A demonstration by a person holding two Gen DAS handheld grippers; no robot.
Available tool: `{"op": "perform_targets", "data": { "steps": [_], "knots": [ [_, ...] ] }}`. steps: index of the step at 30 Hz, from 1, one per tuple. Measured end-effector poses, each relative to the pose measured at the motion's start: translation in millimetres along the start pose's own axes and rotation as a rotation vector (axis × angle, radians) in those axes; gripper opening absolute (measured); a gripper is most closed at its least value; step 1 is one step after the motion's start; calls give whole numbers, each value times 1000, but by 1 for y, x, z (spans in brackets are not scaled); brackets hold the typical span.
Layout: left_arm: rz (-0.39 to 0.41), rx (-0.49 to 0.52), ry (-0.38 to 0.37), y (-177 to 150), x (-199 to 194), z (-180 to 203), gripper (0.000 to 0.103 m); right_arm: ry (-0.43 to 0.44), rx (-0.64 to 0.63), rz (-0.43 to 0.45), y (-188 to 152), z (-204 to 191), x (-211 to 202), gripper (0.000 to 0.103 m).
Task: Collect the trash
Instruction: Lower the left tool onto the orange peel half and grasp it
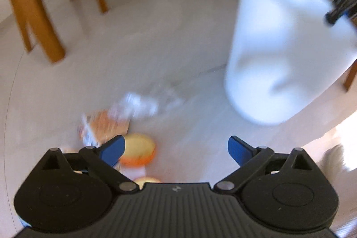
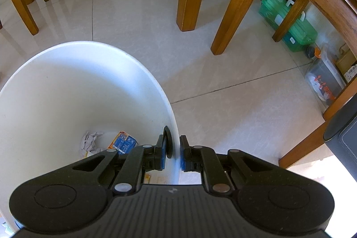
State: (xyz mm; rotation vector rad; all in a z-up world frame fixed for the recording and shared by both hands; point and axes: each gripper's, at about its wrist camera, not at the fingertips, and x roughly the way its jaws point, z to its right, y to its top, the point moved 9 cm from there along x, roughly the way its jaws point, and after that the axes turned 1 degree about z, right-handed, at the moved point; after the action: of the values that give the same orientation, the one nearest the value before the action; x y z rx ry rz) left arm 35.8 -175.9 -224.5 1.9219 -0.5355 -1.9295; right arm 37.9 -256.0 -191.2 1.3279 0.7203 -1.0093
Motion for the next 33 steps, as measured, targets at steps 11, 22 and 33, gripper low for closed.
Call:
{"op": "perform_targets", "data": {
  "steps": [11, 22, 33],
  "knots": [
    [-53, -74, 91, -89, 60, -36, 99, -9, -8, 5, -1, -2, 0, 15],
    [-108, -114, 137, -122, 91, -48, 98, 36, -145, 32, 2, -8, 0, 16],
    [-103, -117, 122, -123, 99, -47, 87, 31, -145, 33, 2, -9, 0, 16]
  ]
}}
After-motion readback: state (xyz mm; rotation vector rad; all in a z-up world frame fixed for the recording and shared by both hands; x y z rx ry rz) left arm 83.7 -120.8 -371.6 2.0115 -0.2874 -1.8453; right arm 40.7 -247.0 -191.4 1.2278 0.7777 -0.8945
